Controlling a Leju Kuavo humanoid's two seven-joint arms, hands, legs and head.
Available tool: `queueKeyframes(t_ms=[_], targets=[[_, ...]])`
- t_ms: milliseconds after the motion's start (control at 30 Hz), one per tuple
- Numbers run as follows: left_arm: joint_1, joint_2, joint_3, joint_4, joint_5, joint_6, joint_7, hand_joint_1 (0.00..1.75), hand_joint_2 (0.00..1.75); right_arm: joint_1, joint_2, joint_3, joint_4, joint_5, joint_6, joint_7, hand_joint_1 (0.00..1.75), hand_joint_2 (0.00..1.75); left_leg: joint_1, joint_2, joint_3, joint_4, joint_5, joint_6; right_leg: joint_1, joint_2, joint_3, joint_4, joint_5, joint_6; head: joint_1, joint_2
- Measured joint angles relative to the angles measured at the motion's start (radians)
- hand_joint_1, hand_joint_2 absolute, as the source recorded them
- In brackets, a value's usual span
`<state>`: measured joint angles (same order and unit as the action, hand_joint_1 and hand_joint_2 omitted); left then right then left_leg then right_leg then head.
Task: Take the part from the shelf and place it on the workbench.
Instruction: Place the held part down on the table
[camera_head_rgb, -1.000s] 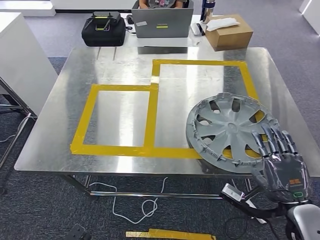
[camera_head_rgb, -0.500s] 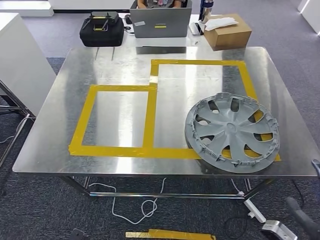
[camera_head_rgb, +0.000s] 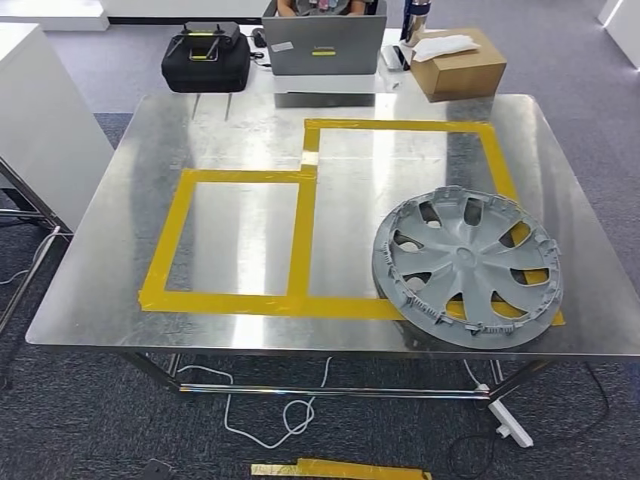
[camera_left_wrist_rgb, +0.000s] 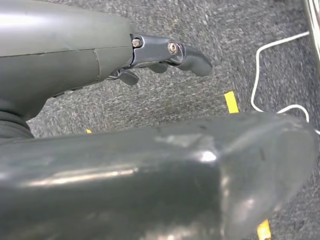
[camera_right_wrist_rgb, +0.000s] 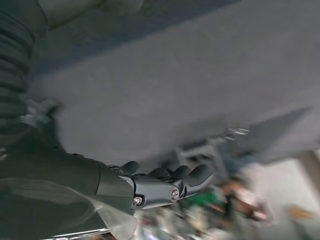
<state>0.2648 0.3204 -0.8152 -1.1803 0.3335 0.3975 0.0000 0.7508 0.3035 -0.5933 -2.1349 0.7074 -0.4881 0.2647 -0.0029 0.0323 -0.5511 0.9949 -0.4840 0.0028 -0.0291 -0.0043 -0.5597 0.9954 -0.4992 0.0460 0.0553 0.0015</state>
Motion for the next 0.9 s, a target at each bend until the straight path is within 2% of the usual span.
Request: queueKeyframes(t_ms=[167,300,433,500,567,700,767,833,900], targets=[[0.003,0.012,-0.021,-0.019,0.016,0.019,0.000,0.00,0.00,0.028,0.023,0.036,0.053,-0.031,-0.030,0.066,0.00,1.75,0.000,0.000,0.002,0.000,-0.001,-0.001,0.000,0.001,-0.003,0.000,-0.001,0.000,0.000,0.000],[0.007,0.020,-0.033,-0.030,0.060,0.060,-0.010,0.00,0.00,0.042,0.033,0.081,0.105,-0.089,-0.053,0.193,0.00,1.75,0.000,0.000,0.002,0.000,-0.001,-0.001,0.000,0.001,-0.003,0.000,-0.002,0.000,0.000,0.000],[0.012,0.033,-0.052,-0.049,0.120,0.119,-0.032,0.00,0.00,0.040,0.042,0.165,0.202,-0.220,-0.060,0.299,0.00,1.75,0.001,0.000,0.003,0.000,-0.001,-0.001,0.001,0.001,-0.002,0.000,-0.002,0.000,0.000,0.000],[0.011,0.041,-0.069,-0.055,0.158,0.145,-0.051,0.00,0.00,0.032,0.047,0.204,0.256,-0.313,0.010,0.330,0.00,1.75,0.001,0.000,0.003,0.000,-0.001,-0.001,0.001,0.001,-0.002,0.000,-0.002,0.000,0.000,0.000],[0.007,0.049,-0.090,-0.058,0.197,0.167,-0.073,0.00,0.00,0.017,0.048,0.225,0.313,-0.391,0.116,0.321,0.00,1.75,0.001,0.000,0.003,0.000,-0.001,-0.001,0.001,0.001,-0.002,0.000,-0.002,-0.001,0.000,0.000],[-0.008,0.069,-0.143,-0.066,0.269,0.222,-0.106,0.00,0.00,-0.048,0.051,0.209,0.445,-0.428,0.389,0.183,0.00,1.75,0.001,0.000,0.003,0.000,-0.001,-0.001,0.001,0.002,-0.002,0.000,-0.002,-0.001,0.000,0.000],[-0.020,0.082,-0.171,-0.074,0.303,0.248,-0.119,0.00,0.00,-0.098,0.051,0.174,0.513,-0.413,0.491,0.099,0.00,0.87,0.001,0.000,0.004,0.000,-0.001,-0.001,0.001,0.001,-0.002,0.000,-0.001,0.000,0.000,0.000],[-0.032,0.093,-0.197,-0.080,0.329,0.262,-0.132,0.00,0.00,-0.149,0.051,0.133,0.579,-0.393,0.554,0.031,0.00,0.00,0.001,0.000,0.004,0.000,-0.001,-0.001,0.001,0.001,-0.001,0.000,-0.001,0.000,0.000,0.000],[-0.043,0.101,-0.219,-0.084,0.344,0.267,-0.140,0.00,0.00,-0.192,0.051,0.093,0.637,-0.375,0.591,-0.010,0.00,0.00,0.001,0.000,0.005,0.000,-0.001,-0.001,0.001,0.001,0.000,0.000,-0.001,0.000,0.000,0.000]])
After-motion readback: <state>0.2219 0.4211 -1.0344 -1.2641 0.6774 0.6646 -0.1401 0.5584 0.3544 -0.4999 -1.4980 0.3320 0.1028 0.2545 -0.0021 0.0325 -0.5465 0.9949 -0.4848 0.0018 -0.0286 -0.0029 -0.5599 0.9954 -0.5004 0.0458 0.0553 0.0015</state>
